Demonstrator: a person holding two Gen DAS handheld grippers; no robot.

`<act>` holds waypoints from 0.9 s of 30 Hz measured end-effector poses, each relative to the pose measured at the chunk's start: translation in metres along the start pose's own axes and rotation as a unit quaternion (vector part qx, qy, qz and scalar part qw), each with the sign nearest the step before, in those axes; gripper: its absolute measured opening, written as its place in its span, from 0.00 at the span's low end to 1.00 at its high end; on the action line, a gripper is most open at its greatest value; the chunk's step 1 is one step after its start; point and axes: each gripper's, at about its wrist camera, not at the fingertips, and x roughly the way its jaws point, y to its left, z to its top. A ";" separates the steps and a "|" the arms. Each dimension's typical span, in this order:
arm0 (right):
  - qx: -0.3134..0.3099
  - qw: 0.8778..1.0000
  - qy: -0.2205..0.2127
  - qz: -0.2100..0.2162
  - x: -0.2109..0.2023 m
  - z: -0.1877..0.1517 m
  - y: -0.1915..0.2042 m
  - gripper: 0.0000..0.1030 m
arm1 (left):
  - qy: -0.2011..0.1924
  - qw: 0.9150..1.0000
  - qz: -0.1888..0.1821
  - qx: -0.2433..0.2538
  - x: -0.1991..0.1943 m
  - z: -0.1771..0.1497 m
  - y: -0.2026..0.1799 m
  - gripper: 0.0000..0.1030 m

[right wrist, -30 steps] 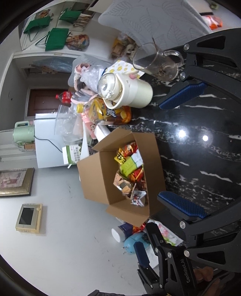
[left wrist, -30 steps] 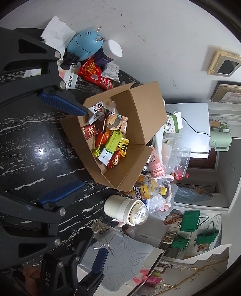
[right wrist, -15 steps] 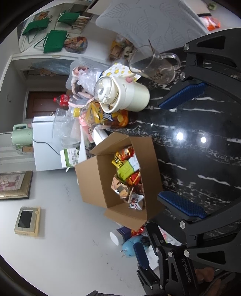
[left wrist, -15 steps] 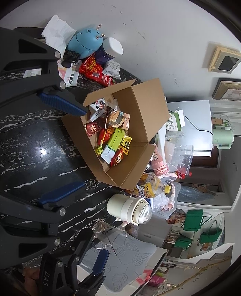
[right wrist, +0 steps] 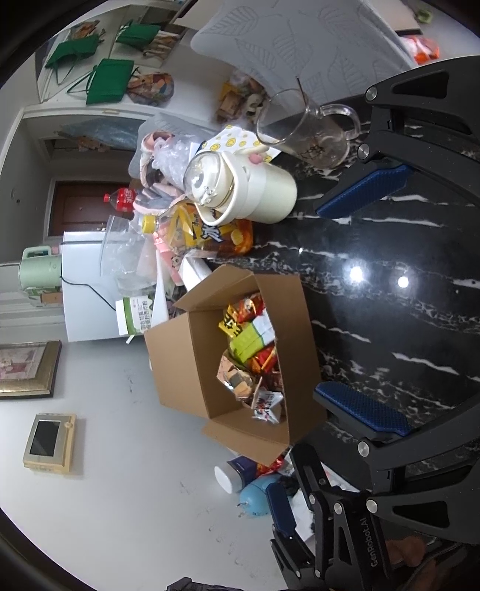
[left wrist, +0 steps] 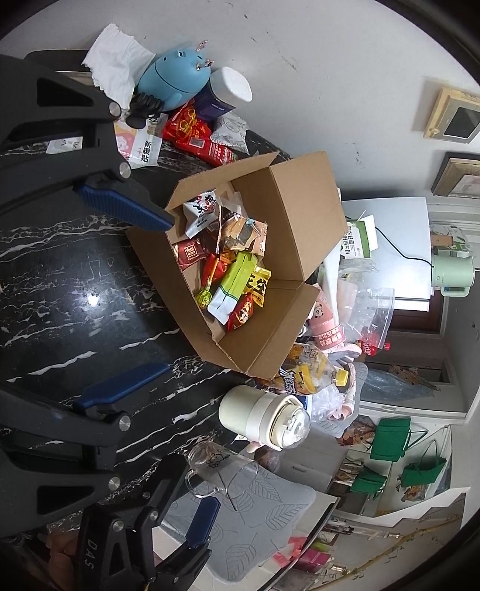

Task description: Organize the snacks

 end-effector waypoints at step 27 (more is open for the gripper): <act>-0.006 1.000 0.006 -0.003 0.001 -0.002 0.000 0.88 | 0.000 1.000 0.019 0.014 -0.008 -0.002 -0.006 0.70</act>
